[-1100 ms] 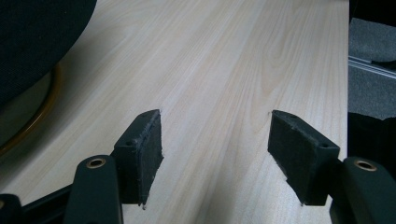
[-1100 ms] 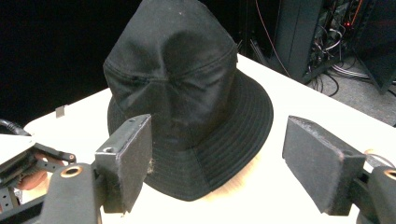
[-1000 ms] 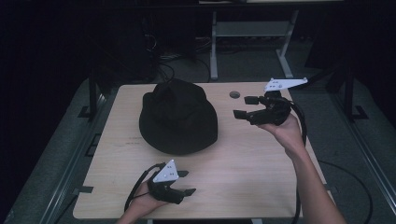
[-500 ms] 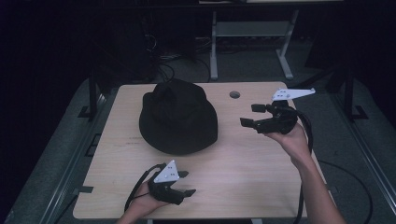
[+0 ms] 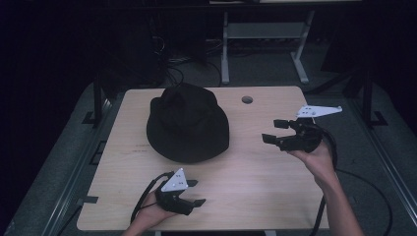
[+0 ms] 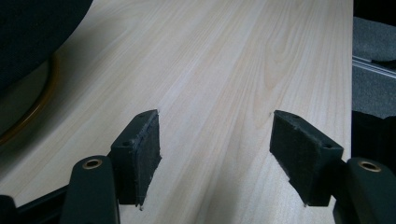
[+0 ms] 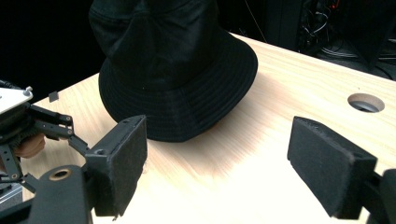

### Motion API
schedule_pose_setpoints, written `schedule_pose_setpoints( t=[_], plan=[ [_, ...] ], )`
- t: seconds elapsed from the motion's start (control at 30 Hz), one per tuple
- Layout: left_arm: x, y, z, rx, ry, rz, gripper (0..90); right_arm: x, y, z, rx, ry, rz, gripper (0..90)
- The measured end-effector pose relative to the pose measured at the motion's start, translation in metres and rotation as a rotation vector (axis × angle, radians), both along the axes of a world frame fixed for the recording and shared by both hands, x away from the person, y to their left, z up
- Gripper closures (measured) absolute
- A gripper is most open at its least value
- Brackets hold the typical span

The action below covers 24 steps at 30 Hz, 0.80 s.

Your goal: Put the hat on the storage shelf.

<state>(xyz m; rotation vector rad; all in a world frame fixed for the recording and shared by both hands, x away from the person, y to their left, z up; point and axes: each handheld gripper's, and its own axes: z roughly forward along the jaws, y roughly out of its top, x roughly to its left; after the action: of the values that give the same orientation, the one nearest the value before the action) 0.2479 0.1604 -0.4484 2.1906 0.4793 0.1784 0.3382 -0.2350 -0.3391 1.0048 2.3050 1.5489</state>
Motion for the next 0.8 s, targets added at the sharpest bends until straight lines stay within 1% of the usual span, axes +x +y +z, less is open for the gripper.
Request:
schedule_pose_setpoints(
  t=[0.13, 0.2, 0.23, 0.27, 0.3, 0.33, 0.37, 0.57, 0.6, 0.63, 0.8],
  plan=[
    [0.001, 0.001, 0.0, -0.002, 0.004, 0.008, 32.3, -0.004, -0.004, -0.005, 0.001, 0.004, 0.001, 19.0],
    [0.001, 0.001, 0.0, -0.002, 0.007, 0.012, 31.9, -0.008, -0.008, -0.012, 0.004, 0.012, -0.007, 18.6],
    [0.001, 0.002, 0.0, -0.001, 0.003, 0.011, 31.9, -0.008, -0.008, -0.012, 0.004, 0.012, -0.007, 18.6],
    [0.001, 0.002, 0.0, -0.002, 0.002, 0.01, 31.9, -0.01, -0.011, -0.016, 0.007, 0.019, -0.007, 18.5],
    [0.001, 0.002, 0.0, 0.0, -0.001, 0.011, 31.9, -0.01, -0.011, -0.016, 0.007, 0.019, -0.007, 18.5],
    [0.002, 0.002, 0.0, -0.003, -0.007, 0.011, 31.7, -0.013, -0.014, -0.02, 0.01, 0.025, -0.011, 18.4],
    [0.002, 0.002, 0.0, -0.004, -0.006, 0.012, 31.7, -0.013, -0.014, -0.02, 0.01, 0.025, -0.011, 18.4],
    [0.002, 0.003, 0.0, -0.003, -0.005, 0.018, 31.0, -0.022, -0.023, -0.031, 0.019, 0.035, -0.027, 18.0],
    [0.002, 0.004, 0.001, -0.003, -0.005, 0.019, 30.9, -0.024, -0.027, -0.035, 0.013, 0.043, -0.036, 17.6],
    [0.002, 0.004, 0.001, -0.006, -0.004, 0.02, 30.9, -0.024, -0.027, -0.035, 0.013, 0.043, -0.036, 17.6],
    [0.002, 0.004, 0.0, -0.007, -0.001, 0.024, 30.7, -0.029, -0.035, -0.045, 0.018, 0.056, -0.048, 17.6]
  ],
)
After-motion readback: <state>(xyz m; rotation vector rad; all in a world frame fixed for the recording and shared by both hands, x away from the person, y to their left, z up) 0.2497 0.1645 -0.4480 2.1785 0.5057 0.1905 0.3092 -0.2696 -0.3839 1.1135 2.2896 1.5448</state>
